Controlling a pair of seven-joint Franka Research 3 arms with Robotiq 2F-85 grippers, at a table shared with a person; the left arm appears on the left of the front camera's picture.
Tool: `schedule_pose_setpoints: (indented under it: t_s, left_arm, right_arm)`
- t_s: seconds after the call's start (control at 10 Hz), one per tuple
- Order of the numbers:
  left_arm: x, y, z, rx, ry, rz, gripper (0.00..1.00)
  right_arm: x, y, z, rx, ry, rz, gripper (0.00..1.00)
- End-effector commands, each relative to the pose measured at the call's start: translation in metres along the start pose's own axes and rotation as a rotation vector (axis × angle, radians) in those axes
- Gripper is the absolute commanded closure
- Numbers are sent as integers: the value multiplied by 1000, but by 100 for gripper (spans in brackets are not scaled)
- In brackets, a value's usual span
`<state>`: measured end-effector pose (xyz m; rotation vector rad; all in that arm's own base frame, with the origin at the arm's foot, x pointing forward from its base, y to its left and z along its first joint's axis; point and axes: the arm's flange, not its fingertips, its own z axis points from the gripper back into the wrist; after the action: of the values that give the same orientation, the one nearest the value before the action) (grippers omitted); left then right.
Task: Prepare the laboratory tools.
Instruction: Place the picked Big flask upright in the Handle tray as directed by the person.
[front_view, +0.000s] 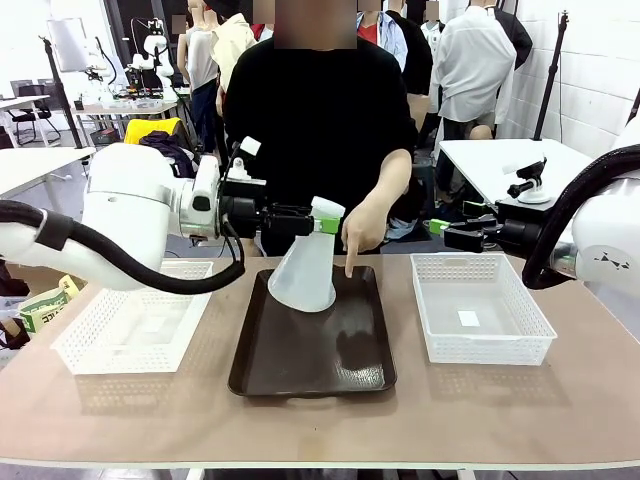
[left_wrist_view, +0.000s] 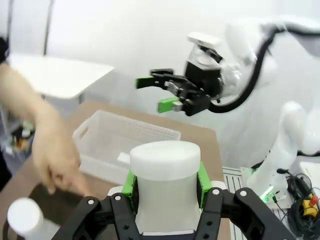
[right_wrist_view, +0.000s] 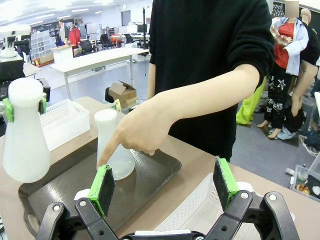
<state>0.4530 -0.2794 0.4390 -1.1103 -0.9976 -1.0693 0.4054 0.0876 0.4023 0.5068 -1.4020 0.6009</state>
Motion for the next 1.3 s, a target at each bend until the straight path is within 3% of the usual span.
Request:
schedule_pose_setpoints:
  t_s: [0.0,0.2,0.4,1.0,1.2]
  left_arm:
    - [-22,-6,-2,-157,-80,-162,100]
    - [-38,-7,-11,-206,-129,-177,100]
    - [-61,-3,-20,-84,-108,-210,100]
    - [-109,14,-25,-22,-225,-169,100]
    - [-128,24,-31,6,-222,-163,100]
  right_arm:
    - [-1,1,3,-2,11,-8,0]
    - [-1,1,3,-2,11,-8,0]
    - [-1,1,3,-2,11,-8,0]
    - [-1,1,3,-2,11,-8,0]
    - [-1,1,3,-2,11,-8,0]
